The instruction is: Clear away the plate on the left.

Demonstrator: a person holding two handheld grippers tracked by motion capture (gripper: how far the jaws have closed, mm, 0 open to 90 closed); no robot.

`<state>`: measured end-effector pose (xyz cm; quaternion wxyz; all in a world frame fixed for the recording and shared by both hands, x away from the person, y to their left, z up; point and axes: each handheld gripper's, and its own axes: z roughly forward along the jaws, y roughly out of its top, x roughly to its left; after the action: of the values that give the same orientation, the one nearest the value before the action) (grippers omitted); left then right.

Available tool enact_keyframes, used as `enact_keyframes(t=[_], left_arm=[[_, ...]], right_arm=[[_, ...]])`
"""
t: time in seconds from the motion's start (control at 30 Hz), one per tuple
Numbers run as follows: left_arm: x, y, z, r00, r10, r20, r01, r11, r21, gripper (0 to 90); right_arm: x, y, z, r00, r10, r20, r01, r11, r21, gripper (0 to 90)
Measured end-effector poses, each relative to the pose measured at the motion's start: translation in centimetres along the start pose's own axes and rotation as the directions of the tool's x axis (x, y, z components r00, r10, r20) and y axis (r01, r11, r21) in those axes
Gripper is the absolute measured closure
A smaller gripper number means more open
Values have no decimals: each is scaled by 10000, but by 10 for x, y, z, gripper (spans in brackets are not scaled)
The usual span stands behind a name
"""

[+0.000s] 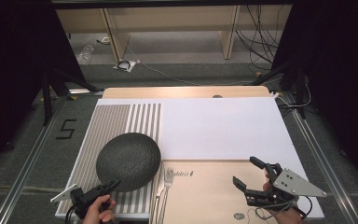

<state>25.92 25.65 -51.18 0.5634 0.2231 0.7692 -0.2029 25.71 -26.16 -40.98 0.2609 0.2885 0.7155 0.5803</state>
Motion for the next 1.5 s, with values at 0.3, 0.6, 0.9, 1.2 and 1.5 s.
enact_keyframes(t=[0.3,0.6,0.9,1.2,1.5], left_arm=[[-10,-8,6,9973,636,363,-660,9954,698,844],[-14,-17,10,9951,799,582,-867,9881,1268,844],[-17,-27,16,9915,1096,695,-1206,9760,1812,844],[-19,-35,22,9896,1189,813,-1347,9640,2291,844],[-22,-44,29,9855,1457,873,-1647,9452,2820,844]], right_arm=[[0,0,0,10000,27,13,-27,10000,-23,192],[0,0,0,10000,29,12,-29,10000,-25,192],[0,0,0,10000,18,9,-18,10000,-15,192],[-1,0,0,10000,-13,24,13,10000,28,192],[-1,0,0,10000,-14,23,14,10000,3,192]])
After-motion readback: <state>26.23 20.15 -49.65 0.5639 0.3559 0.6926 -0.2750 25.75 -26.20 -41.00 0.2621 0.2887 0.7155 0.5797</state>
